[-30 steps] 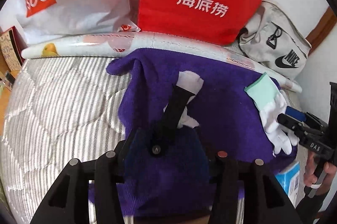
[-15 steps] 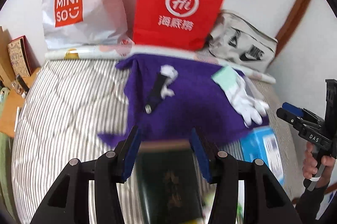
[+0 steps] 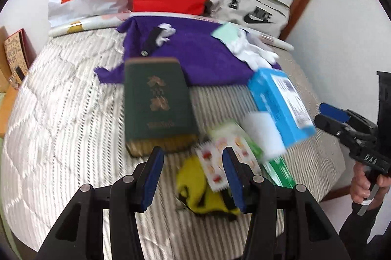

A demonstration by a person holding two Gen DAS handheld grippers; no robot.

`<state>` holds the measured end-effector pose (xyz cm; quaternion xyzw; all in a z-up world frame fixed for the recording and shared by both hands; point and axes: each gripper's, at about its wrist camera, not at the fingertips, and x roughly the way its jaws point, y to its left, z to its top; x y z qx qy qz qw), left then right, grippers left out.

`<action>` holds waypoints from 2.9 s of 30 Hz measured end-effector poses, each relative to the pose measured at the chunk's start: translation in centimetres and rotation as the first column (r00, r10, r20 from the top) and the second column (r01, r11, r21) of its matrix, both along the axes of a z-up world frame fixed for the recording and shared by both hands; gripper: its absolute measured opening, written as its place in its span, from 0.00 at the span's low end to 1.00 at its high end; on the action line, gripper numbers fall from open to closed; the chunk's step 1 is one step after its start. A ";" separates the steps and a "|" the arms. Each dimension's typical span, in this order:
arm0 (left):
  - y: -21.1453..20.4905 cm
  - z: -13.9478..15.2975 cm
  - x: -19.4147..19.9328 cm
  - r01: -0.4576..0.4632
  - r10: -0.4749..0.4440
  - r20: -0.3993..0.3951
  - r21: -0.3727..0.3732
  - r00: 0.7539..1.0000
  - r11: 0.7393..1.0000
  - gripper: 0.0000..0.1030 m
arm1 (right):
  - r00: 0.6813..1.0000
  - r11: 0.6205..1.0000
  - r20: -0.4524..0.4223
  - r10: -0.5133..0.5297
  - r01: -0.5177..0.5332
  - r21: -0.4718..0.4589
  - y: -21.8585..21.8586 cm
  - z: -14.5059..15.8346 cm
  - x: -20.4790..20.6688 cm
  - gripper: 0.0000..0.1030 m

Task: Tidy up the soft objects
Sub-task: 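Move both grippers back to the pile beside the blue tissue box, then grasp the white printed snack packet with the left gripper while the right grasps the green wet-wipe packet, then carry both packets with both grippers over the purple cloth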

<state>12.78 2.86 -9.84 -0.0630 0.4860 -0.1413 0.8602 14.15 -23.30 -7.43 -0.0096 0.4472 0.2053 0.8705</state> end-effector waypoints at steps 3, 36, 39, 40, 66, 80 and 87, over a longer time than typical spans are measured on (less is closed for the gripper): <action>-1.6 -0.4 -1.4 0.056 -0.057 0.022 0.008 0.998 0.998 0.46 | 1.000 1.000 -0.008 0.000 0.000 -0.001 -0.1 -0.9 -2.1 0.61; -2.8 -4.0 -0.3 0.101 -0.101 0.036 0.006 0.994 0.995 0.10 | 0.995 0.997 -0.098 0.008 -0.015 -0.075 1.3 -9.4 -5.6 0.62; -3.2 -4.3 0.0 0.083 -0.083 0.035 0.018 0.996 0.996 0.10 | 0.998 0.994 -0.064 0.006 -0.013 -0.106 1.8 -9.6 -5.7 0.59; -3.4 -4.4 0.1 0.081 -0.082 0.035 0.027 0.996 0.996 0.10 | 0.998 0.993 -0.055 0.004 -0.010 -0.116 1.8 -9.6 -5.9 0.57; 3.8 -4.3 -4.8 -0.083 0.081 0.047 0.039 0.996 0.996 0.05 | 0.993 0.991 -0.060 -0.104 0.098 -0.095 -3.4 -9.4 -8.6 0.28; 3.7 -6.3 -4.8 -0.073 0.072 0.041 0.031 0.997 0.997 0.05 | 0.991 0.991 -0.049 -0.124 0.121 -0.055 -3.5 -9.5 -8.3 0.22; 4.4 -4.6 -5.6 -0.086 0.086 0.068 0.004 0.994 0.996 0.05 | 0.994 0.994 -0.036 -0.104 0.102 -0.032 -3.3 -7.9 -9.0 0.22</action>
